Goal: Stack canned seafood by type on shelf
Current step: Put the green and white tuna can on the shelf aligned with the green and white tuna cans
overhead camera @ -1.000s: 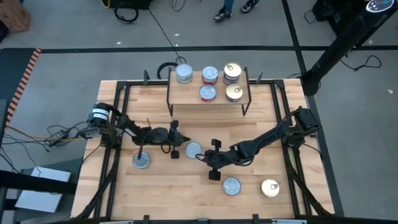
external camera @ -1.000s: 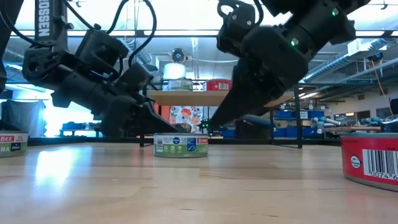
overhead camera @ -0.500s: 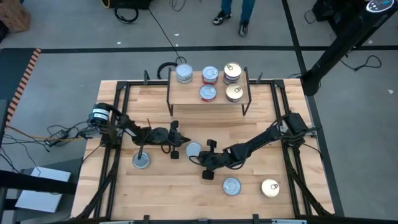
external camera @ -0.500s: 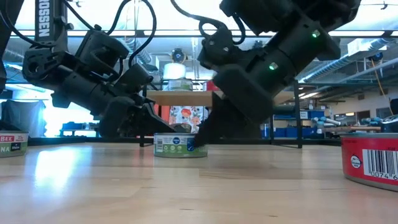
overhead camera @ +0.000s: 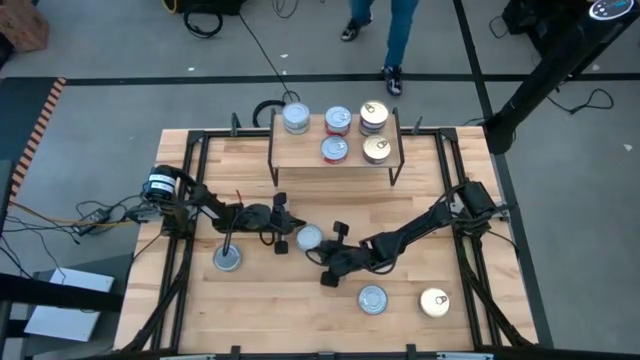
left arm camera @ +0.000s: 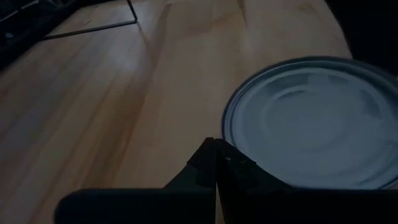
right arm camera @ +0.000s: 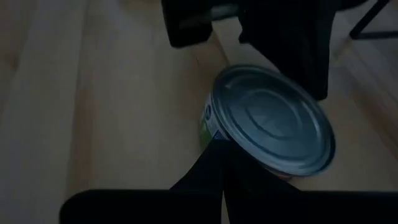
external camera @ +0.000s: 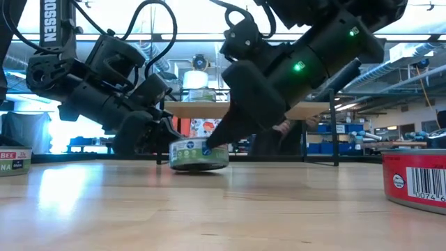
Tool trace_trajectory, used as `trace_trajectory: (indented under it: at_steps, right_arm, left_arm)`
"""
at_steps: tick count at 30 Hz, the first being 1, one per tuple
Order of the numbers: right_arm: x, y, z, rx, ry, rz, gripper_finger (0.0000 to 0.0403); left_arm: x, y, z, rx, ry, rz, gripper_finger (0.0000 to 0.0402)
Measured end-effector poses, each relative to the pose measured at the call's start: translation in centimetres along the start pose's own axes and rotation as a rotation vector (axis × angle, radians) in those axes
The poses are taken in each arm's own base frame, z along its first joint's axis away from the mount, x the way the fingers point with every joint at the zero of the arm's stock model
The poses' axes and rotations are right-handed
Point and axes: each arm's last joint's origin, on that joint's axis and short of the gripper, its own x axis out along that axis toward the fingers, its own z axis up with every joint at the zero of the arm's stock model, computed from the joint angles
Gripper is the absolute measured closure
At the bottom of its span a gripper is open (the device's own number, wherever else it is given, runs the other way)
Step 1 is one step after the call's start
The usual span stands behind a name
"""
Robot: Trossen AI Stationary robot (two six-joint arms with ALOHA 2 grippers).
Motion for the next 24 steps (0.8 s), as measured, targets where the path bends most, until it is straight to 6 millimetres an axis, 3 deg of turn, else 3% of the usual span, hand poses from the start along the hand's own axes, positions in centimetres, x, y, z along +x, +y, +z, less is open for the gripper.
trace_trajectory:
  at_steps: [10,24]
  right_arm:
    - [0.0,-0.2,1.5,0.072,-0.118,-0.004,0.0395]
    - [-0.5,-1.4,2.6,0.207,-0.133,-0.028,0.0394]
  left_arm:
    - [0.0,-0.1,-0.2,0.005,0.022,-0.024,0.0396]
    - [-0.1,-0.4,-0.1,0.025,0.009,-0.071,0.0396]
